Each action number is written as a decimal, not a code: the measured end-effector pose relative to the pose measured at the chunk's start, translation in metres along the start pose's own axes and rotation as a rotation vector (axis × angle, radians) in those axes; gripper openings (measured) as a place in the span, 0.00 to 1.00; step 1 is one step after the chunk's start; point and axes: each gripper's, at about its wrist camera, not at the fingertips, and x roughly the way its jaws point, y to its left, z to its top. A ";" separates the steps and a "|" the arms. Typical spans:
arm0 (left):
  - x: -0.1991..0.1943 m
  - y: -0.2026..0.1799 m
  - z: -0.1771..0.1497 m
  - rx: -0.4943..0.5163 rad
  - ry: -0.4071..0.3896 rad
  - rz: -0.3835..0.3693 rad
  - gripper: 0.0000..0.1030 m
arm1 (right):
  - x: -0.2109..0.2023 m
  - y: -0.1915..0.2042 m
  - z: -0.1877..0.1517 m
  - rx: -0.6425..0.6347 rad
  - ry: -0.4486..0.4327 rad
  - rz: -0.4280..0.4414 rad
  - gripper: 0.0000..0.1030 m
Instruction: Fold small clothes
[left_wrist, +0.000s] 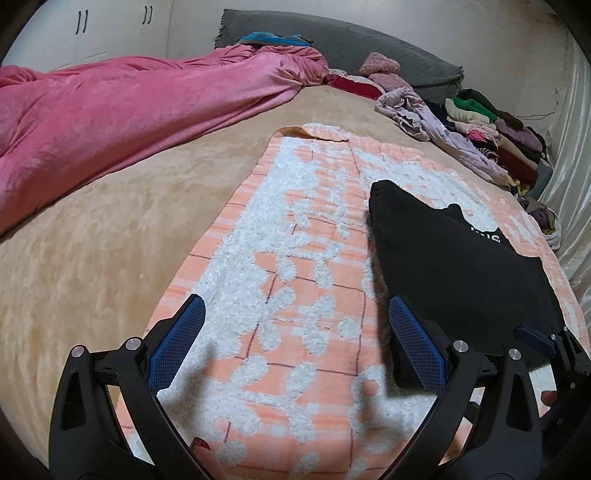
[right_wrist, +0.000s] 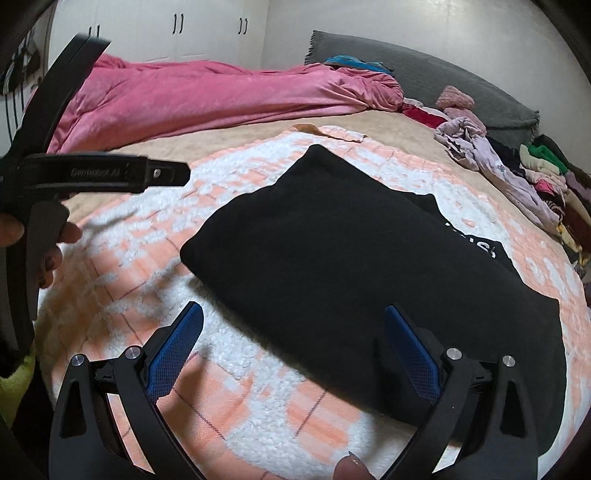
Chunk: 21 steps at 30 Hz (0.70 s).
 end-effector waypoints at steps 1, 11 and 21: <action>0.000 0.001 0.000 -0.005 -0.001 0.003 0.91 | 0.000 0.002 -0.001 -0.004 0.001 0.000 0.95; 0.000 0.030 0.004 -0.116 -0.004 0.024 0.91 | 0.013 0.012 0.000 -0.064 0.023 -0.027 0.95; 0.002 0.030 0.005 -0.097 -0.001 0.032 0.91 | 0.038 0.021 0.000 -0.140 0.054 -0.138 0.95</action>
